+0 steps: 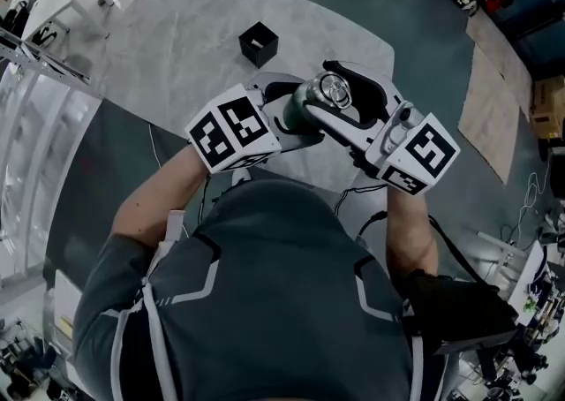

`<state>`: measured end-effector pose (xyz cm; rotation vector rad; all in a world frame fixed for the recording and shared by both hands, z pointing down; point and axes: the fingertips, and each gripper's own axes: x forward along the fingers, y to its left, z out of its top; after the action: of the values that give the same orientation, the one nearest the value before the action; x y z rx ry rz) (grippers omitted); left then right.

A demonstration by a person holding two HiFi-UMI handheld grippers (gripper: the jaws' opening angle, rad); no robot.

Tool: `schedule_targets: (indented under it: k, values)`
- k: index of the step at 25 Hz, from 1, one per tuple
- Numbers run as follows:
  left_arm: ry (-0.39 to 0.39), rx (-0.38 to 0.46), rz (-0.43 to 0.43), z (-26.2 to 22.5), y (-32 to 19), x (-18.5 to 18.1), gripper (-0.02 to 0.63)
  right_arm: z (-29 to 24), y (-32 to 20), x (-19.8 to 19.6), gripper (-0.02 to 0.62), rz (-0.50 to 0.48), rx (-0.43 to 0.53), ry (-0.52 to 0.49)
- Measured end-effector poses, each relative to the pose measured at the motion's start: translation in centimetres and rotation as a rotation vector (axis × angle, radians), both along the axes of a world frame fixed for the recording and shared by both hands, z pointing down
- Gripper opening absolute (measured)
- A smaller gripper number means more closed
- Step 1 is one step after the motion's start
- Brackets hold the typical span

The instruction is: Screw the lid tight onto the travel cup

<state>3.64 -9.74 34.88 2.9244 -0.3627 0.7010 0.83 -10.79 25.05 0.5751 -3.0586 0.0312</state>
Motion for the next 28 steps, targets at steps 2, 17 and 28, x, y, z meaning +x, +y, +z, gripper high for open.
schedule_targets:
  k: [2, 17, 28]
  values:
    - [0.011, -0.016, 0.017, 0.2, 0.0, 0.1, 0.368, 0.2, -0.2, 0.1, 0.276, 0.025, -0.013, -0.005]
    - [0.136, -0.053, 0.404, -3.5, 6.2, 1.8, 0.368, -1.3, 6.3, 3.2, 0.268, -0.628, 0.056, -0.033]
    - [-0.061, 0.013, 0.007, 0.9, -1.1, 0.0, 0.368, 1.2, -0.7, 1.5, 0.267, -0.016, -0.037, -0.004]
